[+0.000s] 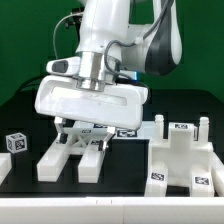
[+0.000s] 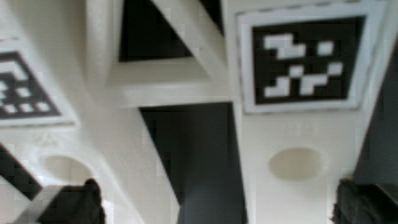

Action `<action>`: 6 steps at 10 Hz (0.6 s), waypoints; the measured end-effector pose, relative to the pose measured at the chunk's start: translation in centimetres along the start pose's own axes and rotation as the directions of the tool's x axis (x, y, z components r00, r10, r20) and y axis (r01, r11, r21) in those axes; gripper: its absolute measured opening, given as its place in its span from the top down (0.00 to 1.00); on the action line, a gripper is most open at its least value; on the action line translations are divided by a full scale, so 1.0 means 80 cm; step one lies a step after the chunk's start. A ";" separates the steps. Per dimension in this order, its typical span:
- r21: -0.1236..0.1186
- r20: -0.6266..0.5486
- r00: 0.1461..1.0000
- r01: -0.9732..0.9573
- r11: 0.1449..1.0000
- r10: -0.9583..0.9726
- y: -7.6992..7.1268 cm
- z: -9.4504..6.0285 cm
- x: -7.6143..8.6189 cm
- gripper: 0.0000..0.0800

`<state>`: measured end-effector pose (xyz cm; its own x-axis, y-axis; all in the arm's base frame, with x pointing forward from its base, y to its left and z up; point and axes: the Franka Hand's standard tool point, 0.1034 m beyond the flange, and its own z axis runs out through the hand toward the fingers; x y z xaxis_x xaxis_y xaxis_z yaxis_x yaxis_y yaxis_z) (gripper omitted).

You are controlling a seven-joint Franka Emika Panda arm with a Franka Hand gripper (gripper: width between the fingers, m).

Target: Assemble chair

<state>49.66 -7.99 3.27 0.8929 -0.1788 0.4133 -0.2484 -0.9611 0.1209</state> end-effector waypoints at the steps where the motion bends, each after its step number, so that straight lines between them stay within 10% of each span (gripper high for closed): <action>1: 0.001 -0.008 1.000 0.016 1.000 -0.016 -0.002 0.000 0.001 0.19; 6: 0.007 0.014 1.000 0.007 1.000 -0.007 -0.016 -0.003 -0.002 0.19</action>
Offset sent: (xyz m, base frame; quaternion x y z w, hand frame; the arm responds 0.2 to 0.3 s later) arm -0.0033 0.0055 0.0096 -0.0665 -0.0130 -0.0222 0.9975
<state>49.71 -6.69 3.28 0.8999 -0.1747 0.3995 -0.2394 -0.9638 0.1177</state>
